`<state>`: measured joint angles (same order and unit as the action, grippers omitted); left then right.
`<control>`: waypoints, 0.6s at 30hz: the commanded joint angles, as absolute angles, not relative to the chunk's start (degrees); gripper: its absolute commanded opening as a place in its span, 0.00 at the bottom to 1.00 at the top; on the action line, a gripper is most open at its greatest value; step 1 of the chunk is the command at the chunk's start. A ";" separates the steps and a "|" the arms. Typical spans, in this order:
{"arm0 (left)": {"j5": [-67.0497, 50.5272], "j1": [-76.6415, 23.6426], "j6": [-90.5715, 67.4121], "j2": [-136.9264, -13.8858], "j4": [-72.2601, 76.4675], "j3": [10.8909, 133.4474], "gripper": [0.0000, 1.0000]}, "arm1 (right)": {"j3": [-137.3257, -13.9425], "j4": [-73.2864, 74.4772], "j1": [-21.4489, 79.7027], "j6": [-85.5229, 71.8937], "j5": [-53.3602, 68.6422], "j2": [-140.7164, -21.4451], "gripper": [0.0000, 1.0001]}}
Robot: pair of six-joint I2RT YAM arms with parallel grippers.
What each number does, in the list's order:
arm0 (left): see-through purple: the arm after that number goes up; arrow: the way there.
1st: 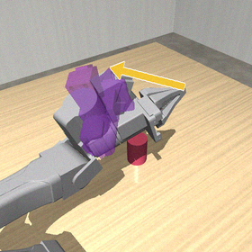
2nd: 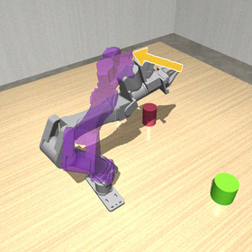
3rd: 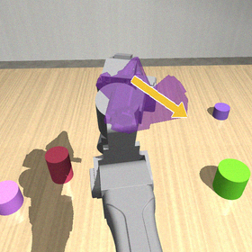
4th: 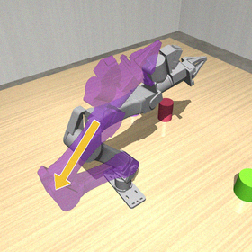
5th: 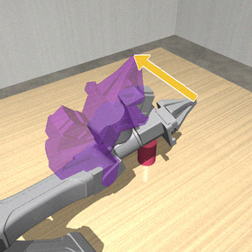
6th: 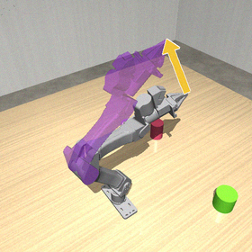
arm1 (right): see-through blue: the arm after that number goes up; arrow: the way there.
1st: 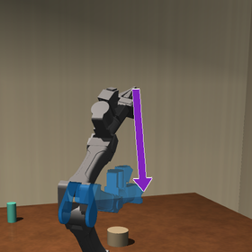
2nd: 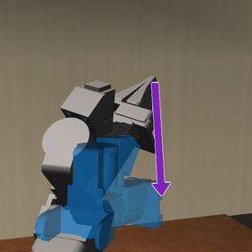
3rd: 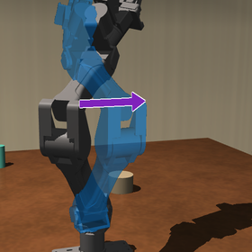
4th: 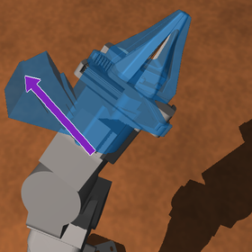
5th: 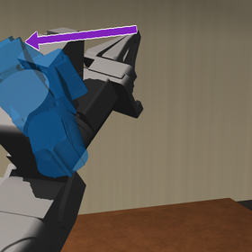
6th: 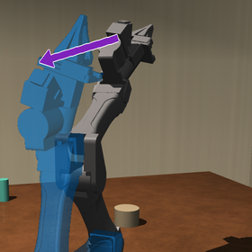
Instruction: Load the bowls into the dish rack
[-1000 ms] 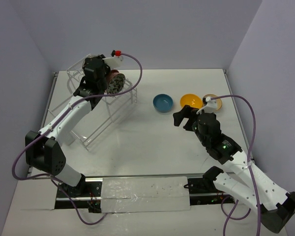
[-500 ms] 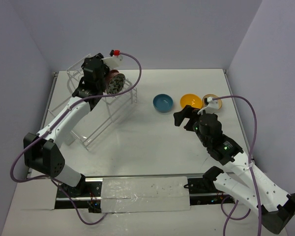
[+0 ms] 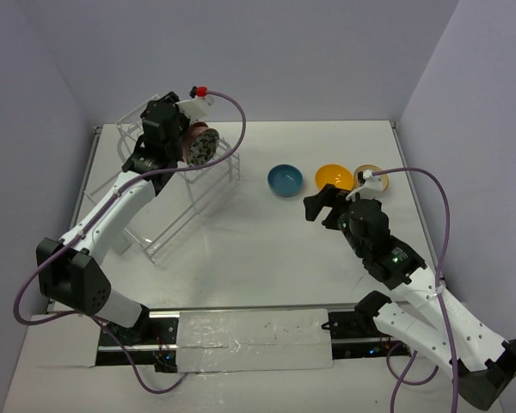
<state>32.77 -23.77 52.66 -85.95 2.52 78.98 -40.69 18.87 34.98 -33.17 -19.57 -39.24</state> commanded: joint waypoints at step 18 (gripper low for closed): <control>24.79 -24.26 42.37 -82.88 -1.74 81.82 0.22 | -39.90 17.58 34.72 -33.22 -20.13 -37.79 1.00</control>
